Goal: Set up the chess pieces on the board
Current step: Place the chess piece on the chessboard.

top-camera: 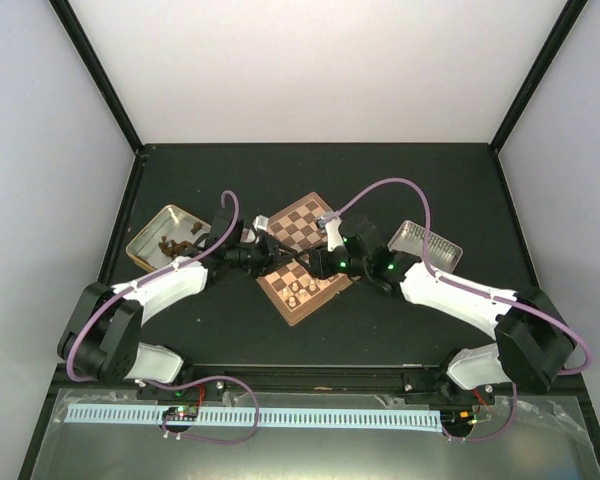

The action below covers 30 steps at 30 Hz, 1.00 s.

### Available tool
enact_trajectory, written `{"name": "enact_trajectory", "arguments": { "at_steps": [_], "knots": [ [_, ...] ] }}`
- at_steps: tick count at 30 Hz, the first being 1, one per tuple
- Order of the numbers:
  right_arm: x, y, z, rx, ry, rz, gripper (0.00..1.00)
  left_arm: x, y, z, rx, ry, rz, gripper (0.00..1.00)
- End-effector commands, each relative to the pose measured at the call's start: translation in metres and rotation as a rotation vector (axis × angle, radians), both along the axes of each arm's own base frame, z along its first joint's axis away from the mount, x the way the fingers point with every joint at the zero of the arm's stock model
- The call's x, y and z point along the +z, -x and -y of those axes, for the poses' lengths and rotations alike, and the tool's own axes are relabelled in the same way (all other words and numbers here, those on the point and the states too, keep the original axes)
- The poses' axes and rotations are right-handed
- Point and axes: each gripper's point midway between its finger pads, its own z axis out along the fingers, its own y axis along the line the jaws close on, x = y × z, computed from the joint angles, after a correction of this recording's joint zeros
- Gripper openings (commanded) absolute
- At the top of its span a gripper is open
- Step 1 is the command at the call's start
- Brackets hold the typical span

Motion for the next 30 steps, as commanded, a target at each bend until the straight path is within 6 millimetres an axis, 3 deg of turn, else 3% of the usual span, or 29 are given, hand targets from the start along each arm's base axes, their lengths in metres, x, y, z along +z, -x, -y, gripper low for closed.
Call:
{"name": "enact_trajectory", "arguments": {
  "at_steps": [1, 6, 17, 26, 30],
  "knots": [
    [0.006, 0.001, -0.007, 0.042, -0.024, 0.005, 0.45, 0.037, 0.001, 0.010, -0.013, 0.154, 0.010, 0.08],
    [0.000, 0.004, -0.014, 0.087, -0.004, -0.017, 0.41, 0.040, -0.001, 0.009, 0.000, 0.163, 0.009, 0.08],
    [-0.001, -0.010, -0.010, 0.039, 0.057, 0.018, 0.28, 0.035, 0.002, 0.010, -0.005, 0.166, -0.005, 0.07],
    [0.001, -0.015, -0.009, 0.072, 0.122, 0.086, 0.06, 0.033, 0.003, 0.012, -0.017, 0.181, -0.006, 0.07],
    [0.000, -0.015, -0.005, 0.075, 0.163, 0.089, 0.03, 0.030, 0.000, 0.007, 0.003, 0.140, 0.028, 0.20]
  ]
}}
